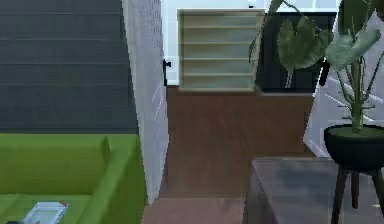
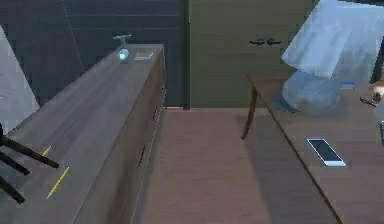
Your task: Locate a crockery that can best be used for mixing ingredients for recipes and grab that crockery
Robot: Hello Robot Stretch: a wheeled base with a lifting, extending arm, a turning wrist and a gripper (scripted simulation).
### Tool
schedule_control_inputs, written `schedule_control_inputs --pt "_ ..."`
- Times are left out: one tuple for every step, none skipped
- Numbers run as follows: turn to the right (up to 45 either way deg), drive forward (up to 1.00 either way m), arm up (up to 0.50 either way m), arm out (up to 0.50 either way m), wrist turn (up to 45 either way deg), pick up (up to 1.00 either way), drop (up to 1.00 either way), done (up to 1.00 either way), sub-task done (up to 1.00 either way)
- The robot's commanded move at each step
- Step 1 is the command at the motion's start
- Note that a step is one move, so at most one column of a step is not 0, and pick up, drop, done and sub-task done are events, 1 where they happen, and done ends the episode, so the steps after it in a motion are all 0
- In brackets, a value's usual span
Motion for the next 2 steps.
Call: schedule_control_inputs --pt "45.0 0.0 0.0 0.0 0.0 0.0 0.0 0.0 0.0" --pt "45.0 0.0 0.0 0.0 0.0 0.0 0.0 0.0 0.0"
